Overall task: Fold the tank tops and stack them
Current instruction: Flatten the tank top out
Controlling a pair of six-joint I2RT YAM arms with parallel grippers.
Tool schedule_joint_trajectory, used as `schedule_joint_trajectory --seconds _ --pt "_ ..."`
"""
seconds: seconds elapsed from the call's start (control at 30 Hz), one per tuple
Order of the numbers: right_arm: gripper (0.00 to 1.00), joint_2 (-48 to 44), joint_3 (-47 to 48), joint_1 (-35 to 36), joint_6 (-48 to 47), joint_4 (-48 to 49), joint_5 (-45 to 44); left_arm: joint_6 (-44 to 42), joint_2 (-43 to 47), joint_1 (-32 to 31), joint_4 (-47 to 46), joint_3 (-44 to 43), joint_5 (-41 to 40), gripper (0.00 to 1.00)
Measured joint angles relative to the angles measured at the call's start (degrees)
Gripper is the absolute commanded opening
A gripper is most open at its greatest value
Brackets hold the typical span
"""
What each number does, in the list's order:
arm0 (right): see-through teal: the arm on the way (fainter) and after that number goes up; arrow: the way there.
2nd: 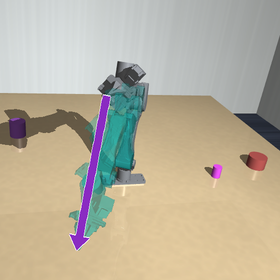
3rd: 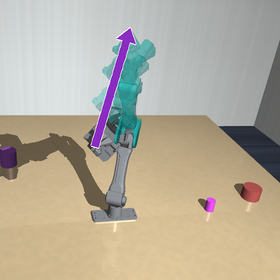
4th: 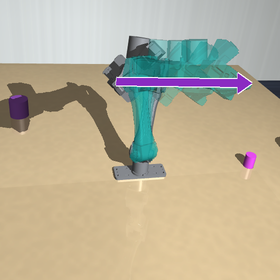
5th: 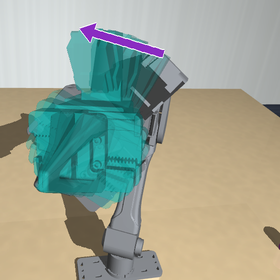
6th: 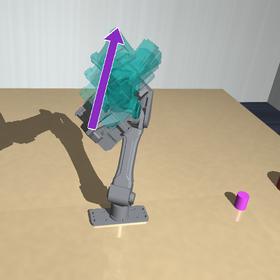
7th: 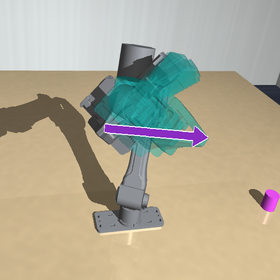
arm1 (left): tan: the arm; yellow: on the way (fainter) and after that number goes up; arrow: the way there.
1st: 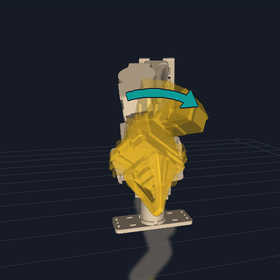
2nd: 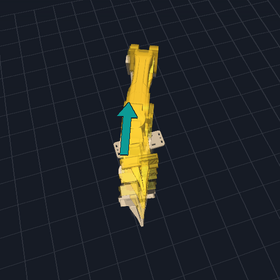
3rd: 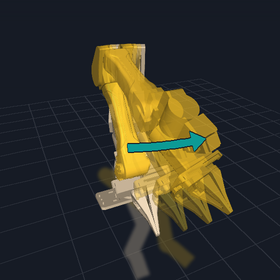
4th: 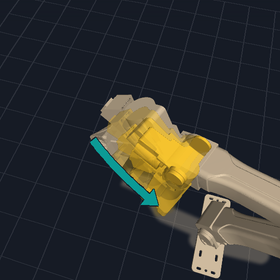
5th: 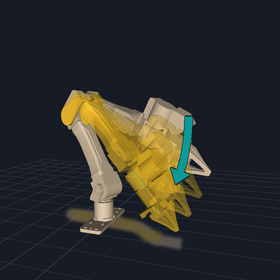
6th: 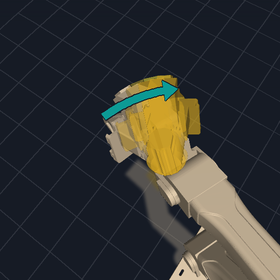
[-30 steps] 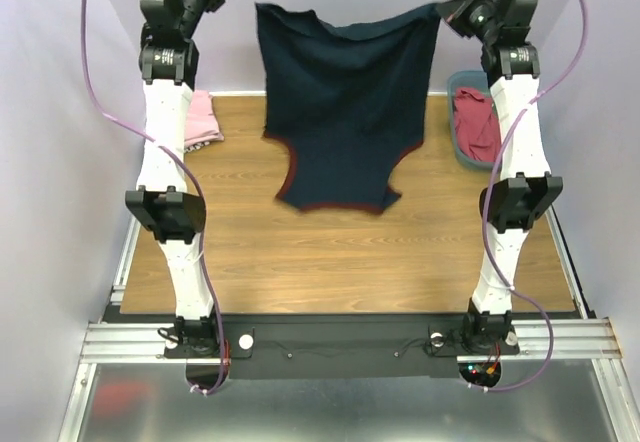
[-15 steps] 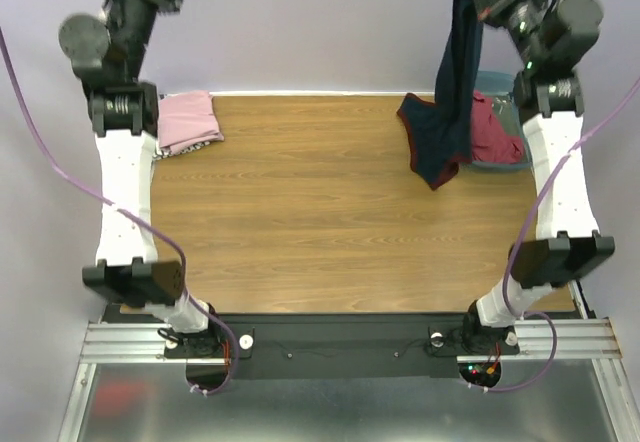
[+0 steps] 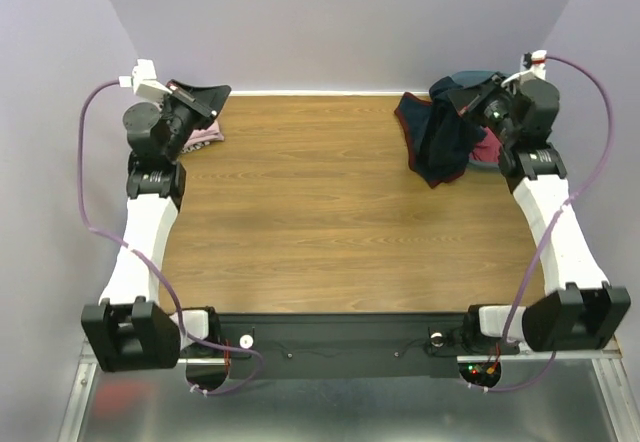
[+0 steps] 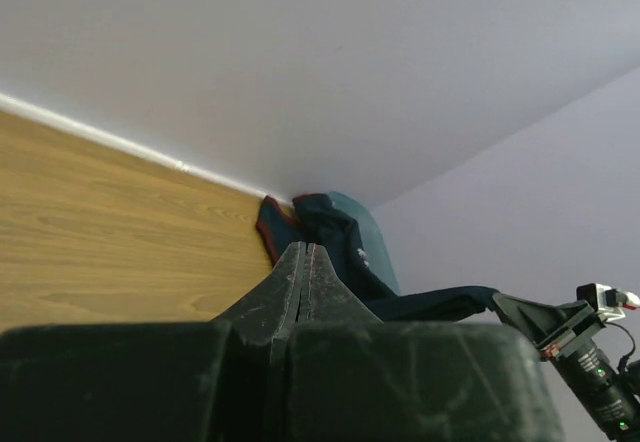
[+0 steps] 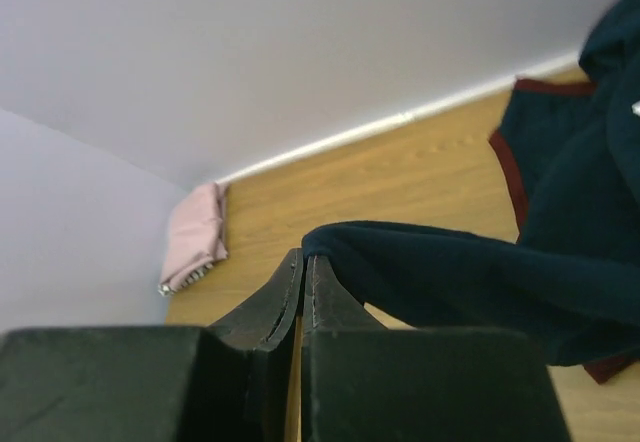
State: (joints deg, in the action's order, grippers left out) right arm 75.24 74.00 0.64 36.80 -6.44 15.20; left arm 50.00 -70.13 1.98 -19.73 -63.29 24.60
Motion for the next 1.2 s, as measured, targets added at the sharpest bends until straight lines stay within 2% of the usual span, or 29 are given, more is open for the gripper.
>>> schedule_joint_trajectory --seconds 0.2,0.27,0.37,0.4,0.47,0.63,0.8,1.0,1.2 --pt "0.01 -6.7 2.0 0.0 -0.6 0.9 1.2 0.0 9.5 -0.9 -2.7 0.8 -0.1 0.00" --pt "0.00 -6.6 2.5 0.0 -0.6 1.0 1.4 -0.4 10.7 -3.8 -4.5 2.6 -1.2 0.00" --pt "0.00 -6.1 2.5 0.0 -1.1 0.0 1.0 -1.0 10.2 -13.0 -7.0 7.1 -2.3 0.06" --pt "0.00 -5.9 2.5 0.0 -1.3 -0.4 0.6 -1.1 8.6 -16.5 -8.2 8.7 -2.6 0.08" --pt "0.00 -5.6 2.7 0.0 -2.1 -1.7 -0.9 -1.3 4.2 -21.6 -10.6 10.8 -3.3 0.23" --pt "0.00 -3.6 8.1 0.0 -4.8 -5.7 -6.3 -1.5 -11.8 -30.4 -11.5 12.1 -5.7 0.37" --pt "0.00 -5.1 11.3 -0.2 -5.7 -6.1 -5.3 -1.4 -20.0 -35.4 -13.3 10.9 -6.3 0.47" --pt "0.00 -7.4 12.0 -0.2 -6.4 -8.3 -2.2 -1.0 -29.9 -38.3 -19.1 2.4 -5.4 0.50" --pt "0.00 -7.0 16.9 -0.2 -6.8 -11.4 -0.3 -0.4 -38.9 -40.3 -23.7 -4.5 -3.8 0.52"
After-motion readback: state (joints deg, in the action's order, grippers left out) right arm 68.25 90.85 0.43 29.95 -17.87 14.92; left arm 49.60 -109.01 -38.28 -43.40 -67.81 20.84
